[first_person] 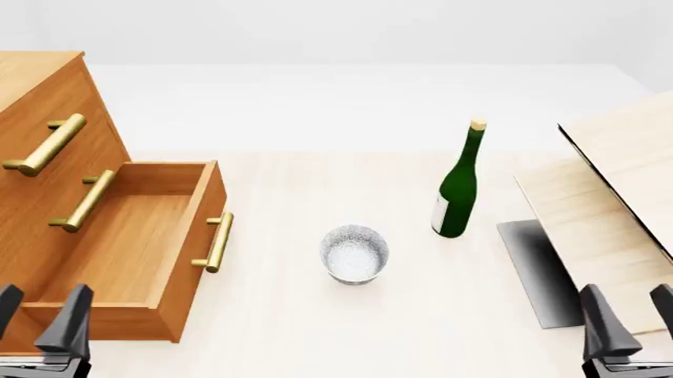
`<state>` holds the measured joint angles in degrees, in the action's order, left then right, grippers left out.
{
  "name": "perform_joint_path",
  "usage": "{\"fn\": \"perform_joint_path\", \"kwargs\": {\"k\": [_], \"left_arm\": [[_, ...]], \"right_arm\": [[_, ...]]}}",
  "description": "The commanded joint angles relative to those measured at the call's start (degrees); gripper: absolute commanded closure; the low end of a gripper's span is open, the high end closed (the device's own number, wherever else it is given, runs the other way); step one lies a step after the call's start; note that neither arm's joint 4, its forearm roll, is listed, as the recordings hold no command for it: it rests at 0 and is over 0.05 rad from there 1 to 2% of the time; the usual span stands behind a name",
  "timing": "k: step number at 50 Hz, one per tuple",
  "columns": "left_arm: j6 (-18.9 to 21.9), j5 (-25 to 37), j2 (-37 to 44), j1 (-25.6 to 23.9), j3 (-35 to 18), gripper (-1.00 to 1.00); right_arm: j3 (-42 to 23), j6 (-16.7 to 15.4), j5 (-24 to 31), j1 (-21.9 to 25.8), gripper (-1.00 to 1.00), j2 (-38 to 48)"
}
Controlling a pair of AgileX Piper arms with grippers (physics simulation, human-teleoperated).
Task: Put the bowl in the bottom drawer of the cabinet and close it.
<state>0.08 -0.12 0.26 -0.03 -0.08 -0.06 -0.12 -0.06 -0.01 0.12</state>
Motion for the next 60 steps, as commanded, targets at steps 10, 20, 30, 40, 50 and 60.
{"fn": "perform_joint_path", "kwargs": {"k": [10, 20, 30, 40, 50, 60], "left_arm": [[1.14, -0.21, 0.39, -0.22, -0.11, -1.0], [1.75, -0.11, 0.24, 0.3, -0.11, -1.0], [2.32, -0.21, 0.59, 0.18, -0.04, -1.0], [3.14, -0.54, 1.27, -1.19, -0.04, -1.0], [4.18, -3.81, 5.15, -2.57, -0.27, -1.0], [5.49, -7.08, 11.54, -4.59, -1.06, -1.0]], "right_arm": [[-0.08, -0.21, -0.12, -0.04, -1.0, 0.19], [-0.08, -0.21, -0.16, -0.05, -1.0, 0.23], [-0.08, -0.21, -0.16, -0.05, -1.0, 0.23], [-0.08, -0.21, -0.16, -0.05, -1.0, 0.23], [-0.08, -0.21, -0.16, -0.05, -1.0, 0.23], [-0.08, -0.21, -0.16, -0.05, -1.0, 0.23]]}}
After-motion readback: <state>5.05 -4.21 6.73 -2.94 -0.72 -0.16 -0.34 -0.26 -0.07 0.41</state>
